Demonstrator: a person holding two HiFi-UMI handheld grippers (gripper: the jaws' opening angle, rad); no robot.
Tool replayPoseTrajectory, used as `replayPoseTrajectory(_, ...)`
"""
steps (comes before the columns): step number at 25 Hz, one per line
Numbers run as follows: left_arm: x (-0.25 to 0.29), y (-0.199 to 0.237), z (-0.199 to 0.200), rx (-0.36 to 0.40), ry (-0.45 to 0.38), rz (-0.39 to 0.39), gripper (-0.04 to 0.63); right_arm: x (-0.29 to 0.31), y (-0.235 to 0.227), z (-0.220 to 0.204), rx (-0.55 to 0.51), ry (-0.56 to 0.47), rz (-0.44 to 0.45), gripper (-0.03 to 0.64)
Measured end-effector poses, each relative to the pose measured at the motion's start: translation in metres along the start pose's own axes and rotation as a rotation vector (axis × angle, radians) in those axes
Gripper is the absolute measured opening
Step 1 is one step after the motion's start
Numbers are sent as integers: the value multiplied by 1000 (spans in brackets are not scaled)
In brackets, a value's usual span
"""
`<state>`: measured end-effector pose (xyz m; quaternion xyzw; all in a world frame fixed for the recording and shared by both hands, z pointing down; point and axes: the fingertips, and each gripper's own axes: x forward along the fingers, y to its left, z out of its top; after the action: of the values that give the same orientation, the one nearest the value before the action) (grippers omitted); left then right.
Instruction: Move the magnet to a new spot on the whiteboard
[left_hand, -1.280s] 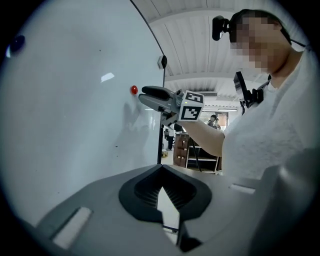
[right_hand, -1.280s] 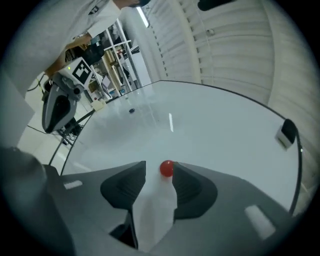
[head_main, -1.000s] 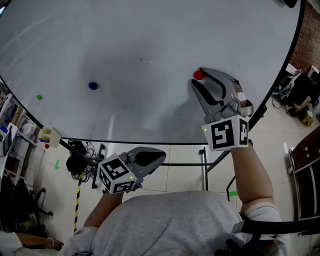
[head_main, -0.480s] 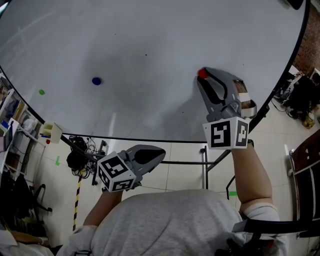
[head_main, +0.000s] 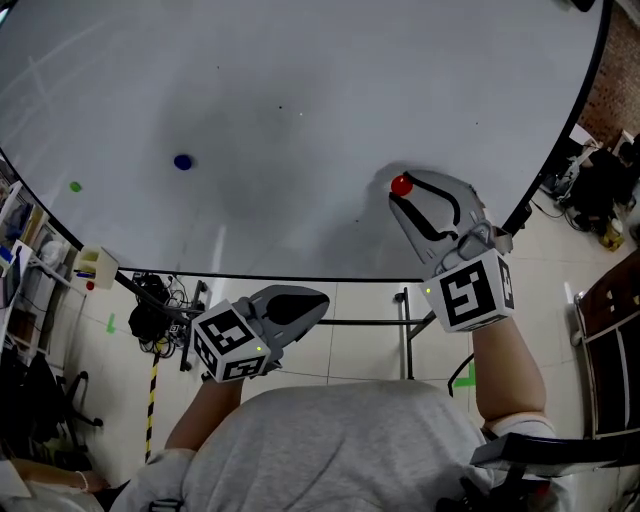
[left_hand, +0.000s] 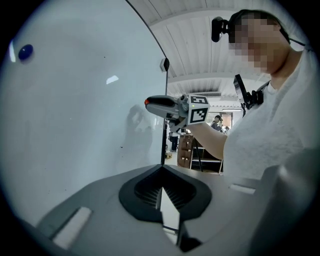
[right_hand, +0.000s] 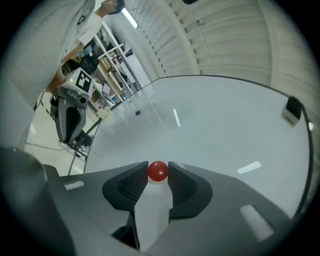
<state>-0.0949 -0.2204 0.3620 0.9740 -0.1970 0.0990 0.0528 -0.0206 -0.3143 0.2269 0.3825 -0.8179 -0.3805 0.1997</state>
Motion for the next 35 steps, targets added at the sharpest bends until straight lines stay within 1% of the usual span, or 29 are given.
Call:
replayPoseTrajectory(2, 4, -2, 3, 10, -3, -7, -20, -9, 21, -11, 130, -12, 91, 126)
replayPoseTrajectory(6, 12, -8, 7, 21, -7, -33, -20, -26, 77, -39, 436, -12, 302, 126)
replayPoseTrajectory(7, 14, -9, 7, 24, -7, -40, -20, -32, 92, -46, 488, -1, 348, 127)
replayPoseTrajectory(9, 18, -10, 7, 25, -2, -50, -20, -43, 118, -55, 546, 25, 413, 126)
replayPoseTrajectory(13, 25, -12, 0, 16, 14, -67, -20, -59, 152, -58, 605, 42, 474, 127)
replayPoseTrajectory(16, 26, -13, -6, 14, 30, -73, -20, -65, 164, -57, 643, 39, 486, 127)
replayPoseTrajectory(20, 28, -12, -9, 4, 36, -75, -20, -69, 165, -55, 678, 20, 480, 127)
replayPoseTrajectory(25, 26, -16, -1, -11, 7, -98, -20, -68, 163, -49, 702, -4, 478, 127)
replayPoseTrajectory(33, 23, -18, 1, 12, 3, -81, -12, -68, 161, -45, 720, -20, 472, 127)
replayPoseTrajectory(35, 23, -17, 4, -2, -6, -82, -12, -68, 161, -45, 721, -20, 473, 127)
